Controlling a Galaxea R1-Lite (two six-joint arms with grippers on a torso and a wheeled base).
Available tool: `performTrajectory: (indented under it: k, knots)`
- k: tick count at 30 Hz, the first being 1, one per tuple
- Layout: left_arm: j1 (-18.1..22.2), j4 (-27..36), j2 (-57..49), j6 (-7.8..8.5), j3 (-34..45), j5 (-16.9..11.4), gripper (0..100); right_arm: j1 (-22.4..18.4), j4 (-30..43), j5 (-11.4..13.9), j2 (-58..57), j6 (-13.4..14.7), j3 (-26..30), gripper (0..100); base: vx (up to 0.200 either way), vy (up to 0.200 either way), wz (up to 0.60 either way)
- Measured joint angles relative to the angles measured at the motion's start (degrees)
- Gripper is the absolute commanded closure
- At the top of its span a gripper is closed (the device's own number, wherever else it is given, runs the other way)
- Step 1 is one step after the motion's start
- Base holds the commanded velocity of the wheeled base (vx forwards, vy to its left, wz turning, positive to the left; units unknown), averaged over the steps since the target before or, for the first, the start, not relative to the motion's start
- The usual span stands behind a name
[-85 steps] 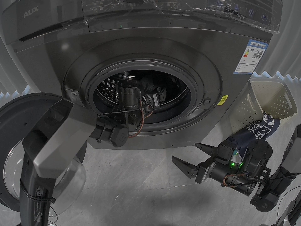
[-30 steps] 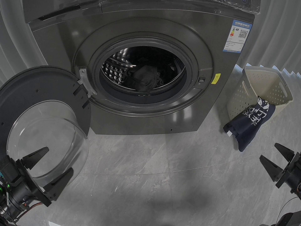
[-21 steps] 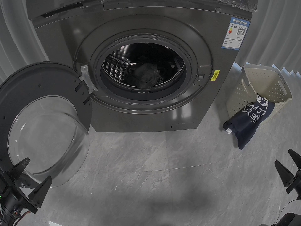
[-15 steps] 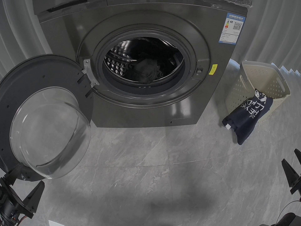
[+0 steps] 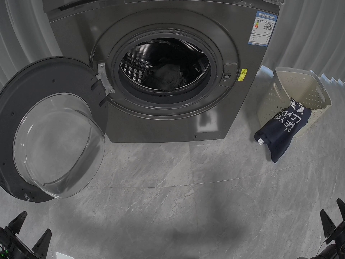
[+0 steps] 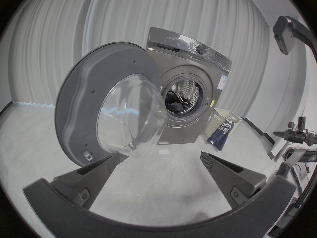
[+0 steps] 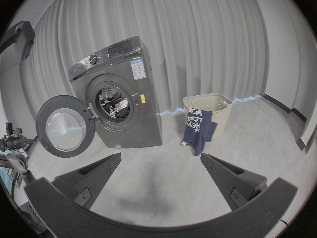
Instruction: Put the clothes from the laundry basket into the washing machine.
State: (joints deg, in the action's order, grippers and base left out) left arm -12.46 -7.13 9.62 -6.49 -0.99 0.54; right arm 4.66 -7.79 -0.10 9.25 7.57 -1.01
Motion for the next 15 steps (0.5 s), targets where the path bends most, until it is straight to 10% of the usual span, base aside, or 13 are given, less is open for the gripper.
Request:
performTrajectory:
  k: [4, 12, 15]
  knots:
    - [2.62, 1.74, -2.21, -0.43, 0.0, 0.91, 0, -2.95, 5.45, 0.12, -4.33, 0.28, 0.02, 0, 0.0, -0.2, 0.0]
    - [11.45, 3.04, -6.14, 7.06, -0.02, 1.32, 0, -5.01, 6.16, -5.49, -7.74, -4.07, 0.02, 0, 0.0, -0.2, 0.0]
    - [12.39, 3.58, -7.12, 6.64, -0.02, -1.02, 0, -5.12, 6.64, -5.29, -8.11, -4.57, 0.02, 0, 0.0, -0.2, 0.0]
